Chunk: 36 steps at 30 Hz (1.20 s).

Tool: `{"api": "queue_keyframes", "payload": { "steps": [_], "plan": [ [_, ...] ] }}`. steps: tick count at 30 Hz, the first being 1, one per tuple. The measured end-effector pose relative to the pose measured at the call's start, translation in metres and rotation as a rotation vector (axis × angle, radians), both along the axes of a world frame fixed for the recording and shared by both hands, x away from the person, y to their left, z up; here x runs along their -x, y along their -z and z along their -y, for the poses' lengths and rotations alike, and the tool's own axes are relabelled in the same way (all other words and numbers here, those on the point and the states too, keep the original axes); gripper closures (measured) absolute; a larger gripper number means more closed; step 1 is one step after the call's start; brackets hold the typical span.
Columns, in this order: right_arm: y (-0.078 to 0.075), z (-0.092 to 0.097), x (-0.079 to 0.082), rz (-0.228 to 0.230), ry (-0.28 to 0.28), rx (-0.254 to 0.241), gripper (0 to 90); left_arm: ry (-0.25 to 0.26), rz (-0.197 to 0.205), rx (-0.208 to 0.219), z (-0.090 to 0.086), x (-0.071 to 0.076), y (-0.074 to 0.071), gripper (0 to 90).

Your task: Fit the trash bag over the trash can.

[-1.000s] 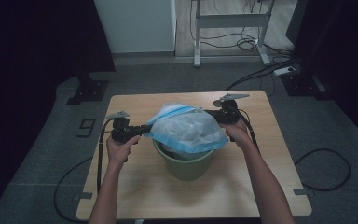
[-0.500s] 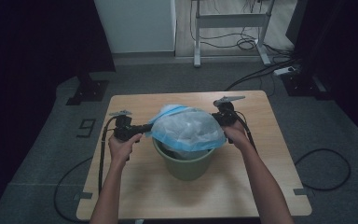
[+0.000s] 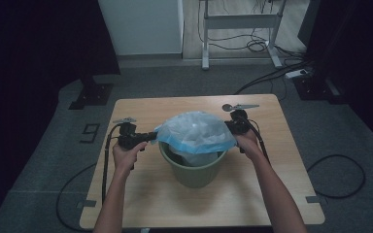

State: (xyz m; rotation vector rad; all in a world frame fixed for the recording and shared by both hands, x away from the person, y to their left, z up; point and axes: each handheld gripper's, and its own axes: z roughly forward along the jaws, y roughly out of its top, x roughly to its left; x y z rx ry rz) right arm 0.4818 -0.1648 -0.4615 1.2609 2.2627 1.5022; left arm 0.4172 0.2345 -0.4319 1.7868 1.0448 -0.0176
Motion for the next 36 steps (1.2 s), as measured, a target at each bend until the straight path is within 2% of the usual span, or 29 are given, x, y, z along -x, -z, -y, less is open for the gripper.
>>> {"api": "queue_keyframes", "payload": {
  "steps": [2, 3, 4, 5, 8, 11, 12, 14, 15, 18, 19, 20, 29, 32, 36],
  "plan": [
    [-0.004, 0.004, 0.003, 0.013, 0.038, 0.006, 71.7, -0.006, 0.005, 0.001, -0.001, 0.001, -0.001, 87.8],
    [-0.005, 0.008, 0.004, 0.024, 0.059, 0.002, 69.7, -0.005, 0.008, 0.005, -0.002, 0.001, -0.001, 87.5],
    [-0.007, 0.014, 0.006, 0.039, 0.086, -0.007, 66.2, -0.007, 0.009, 0.005, -0.003, 0.001, -0.001, 87.2],
    [-0.011, 0.025, 0.010, 0.061, 0.146, -0.045, 58.2, -0.010, 0.011, 0.003, -0.003, 0.001, -0.001, 86.9],
    [-0.016, 0.036, 0.015, 0.070, 0.172, -0.068, 57.7, -0.010, 0.016, 0.005, -0.003, 0.002, -0.001, 86.8],
    [-0.029, 0.050, 0.028, 0.113, 0.169, -0.085, 55.9, -0.005, 0.029, 0.000, -0.002, 0.002, -0.001, 86.8],
    [-0.029, 0.050, 0.028, 0.113, 0.169, -0.085, 55.9, -0.005, 0.032, -0.001, -0.002, 0.002, -0.001, 86.8],
    [-0.038, 0.056, 0.040, 0.138, 0.150, -0.089, 55.2, -0.006, 0.040, 0.000, -0.002, 0.003, -0.001, 86.8],
    [-0.038, 0.056, 0.040, 0.138, 0.150, -0.089, 55.2, -0.006, 0.045, -0.001, -0.001, 0.003, -0.001, 86.8],
    [-0.047, 0.057, 0.056, 0.171, 0.119, -0.080, 53.7, -0.006, 0.055, -0.007, 0.000, 0.004, -0.002, 86.9],
    [-0.052, 0.055, 0.069, 0.196, 0.089, -0.081, 52.2, -0.007, 0.057, -0.010, 0.001, 0.005, -0.002, 86.9],
    [-0.052, 0.055, 0.069, 0.196, 0.089, -0.081, 52.2, -0.007, 0.059, -0.014, 0.001, 0.005, -0.002, 86.9],
    [-0.081, 0.031, 0.139, 0.297, -0.088, -0.075, 42.2, -0.012, 0.059, -0.020, 0.002, 0.005, -0.003, 87.0],
    [-0.084, 0.020, 0.154, 0.315, -0.137, -0.039, 37.9, -0.013, 0.055, -0.023, 0.003, 0.005, -0.002, 87.0],
    [-0.083, 0.007, 0.157, 0.316, -0.158, 0.042, 31.1, -0.014, 0.053, -0.023, 0.003, 0.005, -0.002, 87.0]
  ]
}}
